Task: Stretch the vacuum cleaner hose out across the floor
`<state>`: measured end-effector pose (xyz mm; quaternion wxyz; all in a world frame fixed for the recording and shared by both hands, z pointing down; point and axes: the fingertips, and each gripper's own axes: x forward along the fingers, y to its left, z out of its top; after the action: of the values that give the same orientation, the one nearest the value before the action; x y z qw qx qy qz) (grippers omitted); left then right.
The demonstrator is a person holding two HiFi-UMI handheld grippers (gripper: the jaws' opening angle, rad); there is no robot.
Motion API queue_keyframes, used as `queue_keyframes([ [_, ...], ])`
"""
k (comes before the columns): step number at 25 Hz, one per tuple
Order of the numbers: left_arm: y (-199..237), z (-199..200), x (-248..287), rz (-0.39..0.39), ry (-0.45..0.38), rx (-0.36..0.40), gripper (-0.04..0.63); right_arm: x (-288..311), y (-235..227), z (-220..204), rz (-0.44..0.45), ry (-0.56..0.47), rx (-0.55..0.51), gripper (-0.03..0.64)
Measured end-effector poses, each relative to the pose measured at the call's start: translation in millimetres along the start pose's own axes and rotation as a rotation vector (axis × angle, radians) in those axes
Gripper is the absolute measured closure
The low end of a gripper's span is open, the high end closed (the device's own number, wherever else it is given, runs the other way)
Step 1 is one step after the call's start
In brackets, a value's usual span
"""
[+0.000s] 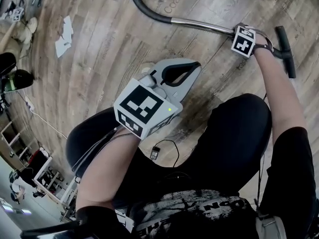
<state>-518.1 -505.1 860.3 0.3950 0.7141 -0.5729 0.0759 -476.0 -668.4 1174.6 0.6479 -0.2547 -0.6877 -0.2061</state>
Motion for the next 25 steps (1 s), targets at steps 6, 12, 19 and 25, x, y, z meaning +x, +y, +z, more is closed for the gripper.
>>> queue_keyframes([
  [6,17.8,-33.7,8.9,0.055,0.031,-0.136,0.594,0.4,8.8,-1.1,-0.049,0.040,0.031,0.440],
  [12,81.5,-78.6,40.1,0.171,0.005,-0.460,0.556,-16.5,42.7,2.4,0.027,0.062,0.083,0.440],
  [19,109.9,-107.1,109.6,0.122,-0.227,-0.913,0.387,-86.1,54.0,12.2,0.012,0.030,0.087,0.440],
  [25,129.0,-99.0,154.2,0.110,-0.454,-1.180,0.393,-119.9,62.7,6.6,-0.095,0.014,0.061,0.447],
])
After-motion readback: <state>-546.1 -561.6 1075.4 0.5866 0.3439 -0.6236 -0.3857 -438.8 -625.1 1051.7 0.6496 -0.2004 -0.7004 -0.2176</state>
